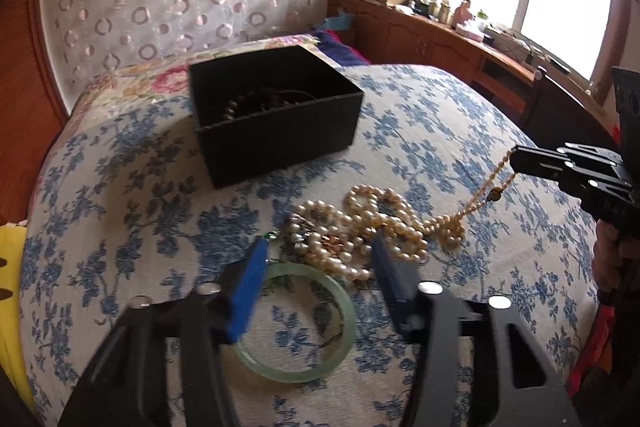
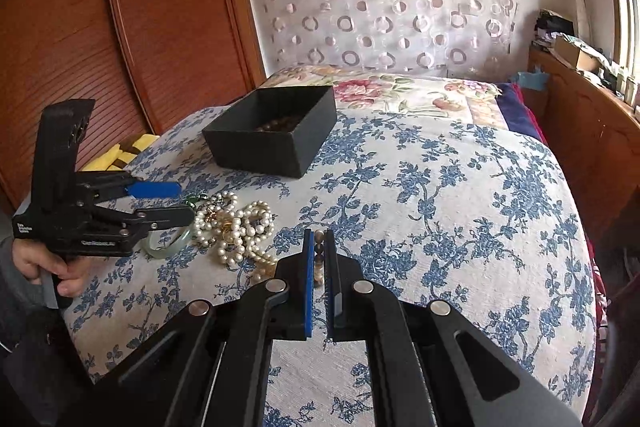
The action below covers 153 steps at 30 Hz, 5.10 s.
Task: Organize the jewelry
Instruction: 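Close the left tool on the pearl necklace beside the jade bangle, then lift the pearl necklace with the left tool and drop it into the black box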
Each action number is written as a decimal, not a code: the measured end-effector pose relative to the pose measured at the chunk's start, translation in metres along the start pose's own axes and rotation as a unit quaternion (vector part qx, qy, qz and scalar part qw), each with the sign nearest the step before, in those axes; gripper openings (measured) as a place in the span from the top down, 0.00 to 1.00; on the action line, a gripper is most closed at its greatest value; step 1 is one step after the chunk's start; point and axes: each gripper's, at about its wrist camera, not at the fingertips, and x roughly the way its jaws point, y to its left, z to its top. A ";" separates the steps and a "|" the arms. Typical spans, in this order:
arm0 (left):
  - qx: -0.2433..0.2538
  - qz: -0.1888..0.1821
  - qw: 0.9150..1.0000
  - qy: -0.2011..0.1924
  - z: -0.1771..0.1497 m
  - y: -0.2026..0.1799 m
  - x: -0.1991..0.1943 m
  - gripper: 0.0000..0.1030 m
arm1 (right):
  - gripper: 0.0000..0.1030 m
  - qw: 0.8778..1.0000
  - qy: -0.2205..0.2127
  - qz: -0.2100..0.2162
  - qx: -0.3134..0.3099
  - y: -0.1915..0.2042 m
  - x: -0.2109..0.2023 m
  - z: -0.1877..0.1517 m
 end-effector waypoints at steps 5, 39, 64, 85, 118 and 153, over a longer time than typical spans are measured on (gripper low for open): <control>0.006 0.004 1.000 0.011 0.000 -0.005 0.007 0.75 | 0.95 1.000 -0.001 0.005 0.004 -0.001 0.002 -0.003; -0.018 -0.014 0.998 -0.051 0.020 0.007 -0.047 0.94 | 0.95 1.000 -0.002 0.019 -0.012 0.020 0.006 0.005; 0.020 -0.003 0.988 -0.152 0.099 -0.012 -0.114 0.94 | 0.95 0.997 -0.067 0.020 -0.043 0.040 -0.032 0.072; 0.030 0.027 0.980 -0.196 0.142 0.004 -0.138 0.94 | 0.95 0.990 -0.119 0.009 -0.075 0.049 -0.056 0.130; -0.023 0.004 0.994 -0.111 0.155 0.067 -0.035 0.93 | 0.95 0.989 -0.091 0.041 -0.106 0.051 0.040 0.226; -0.013 0.048 0.994 -0.094 0.050 0.061 -0.054 0.09 | 0.75 0.997 -0.029 0.009 -0.070 0.068 0.039 0.112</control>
